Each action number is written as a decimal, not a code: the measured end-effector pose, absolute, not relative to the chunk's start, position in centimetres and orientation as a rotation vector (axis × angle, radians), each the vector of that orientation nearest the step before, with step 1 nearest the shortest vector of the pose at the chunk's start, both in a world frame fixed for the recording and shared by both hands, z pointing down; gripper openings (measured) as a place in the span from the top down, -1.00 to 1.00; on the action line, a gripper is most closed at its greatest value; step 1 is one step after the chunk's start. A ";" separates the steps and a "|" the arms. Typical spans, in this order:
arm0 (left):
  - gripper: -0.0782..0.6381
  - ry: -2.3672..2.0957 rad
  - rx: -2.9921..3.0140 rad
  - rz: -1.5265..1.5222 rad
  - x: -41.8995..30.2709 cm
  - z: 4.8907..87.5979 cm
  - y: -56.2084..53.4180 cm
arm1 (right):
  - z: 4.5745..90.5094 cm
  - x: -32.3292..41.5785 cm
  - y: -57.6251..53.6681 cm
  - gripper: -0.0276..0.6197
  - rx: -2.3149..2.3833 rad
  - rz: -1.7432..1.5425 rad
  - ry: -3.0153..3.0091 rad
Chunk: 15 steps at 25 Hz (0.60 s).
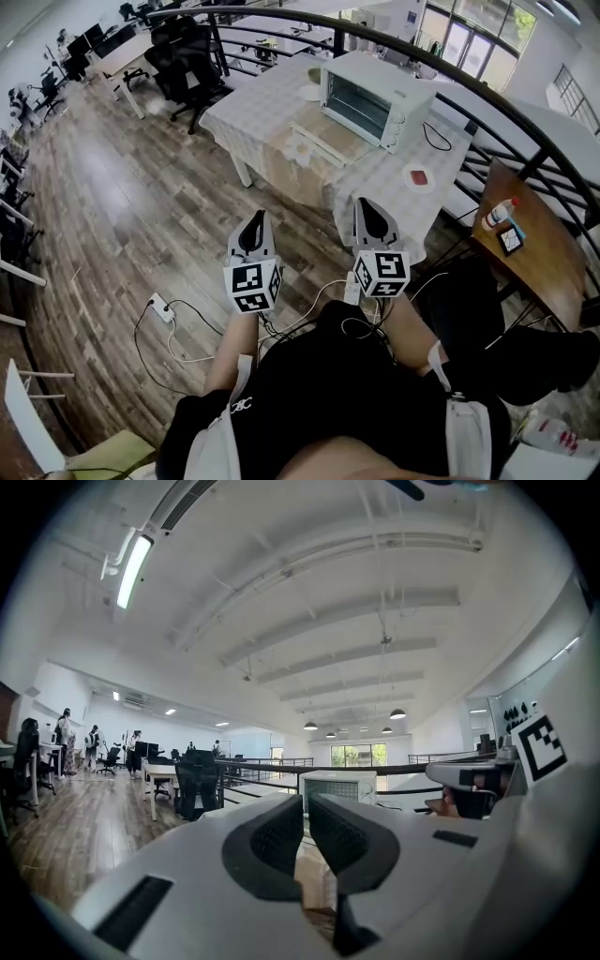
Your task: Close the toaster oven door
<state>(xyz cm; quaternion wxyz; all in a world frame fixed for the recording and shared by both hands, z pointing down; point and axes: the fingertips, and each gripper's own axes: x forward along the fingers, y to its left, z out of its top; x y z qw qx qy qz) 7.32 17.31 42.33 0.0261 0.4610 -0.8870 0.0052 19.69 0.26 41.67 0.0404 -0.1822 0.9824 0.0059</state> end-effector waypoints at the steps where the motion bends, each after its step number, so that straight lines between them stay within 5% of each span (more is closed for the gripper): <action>1: 0.70 -2.741 1.424 0.013 7.0 42.4 17.3 | 41.8 19.4 0.2 0.91 -0.558 0.019 3.011; 15: 0.70 -2.724 1.465 0.075 -1.9 43.6 11.8 | 42.6 11.2 -5.6 0.91 -0.612 0.011 2.975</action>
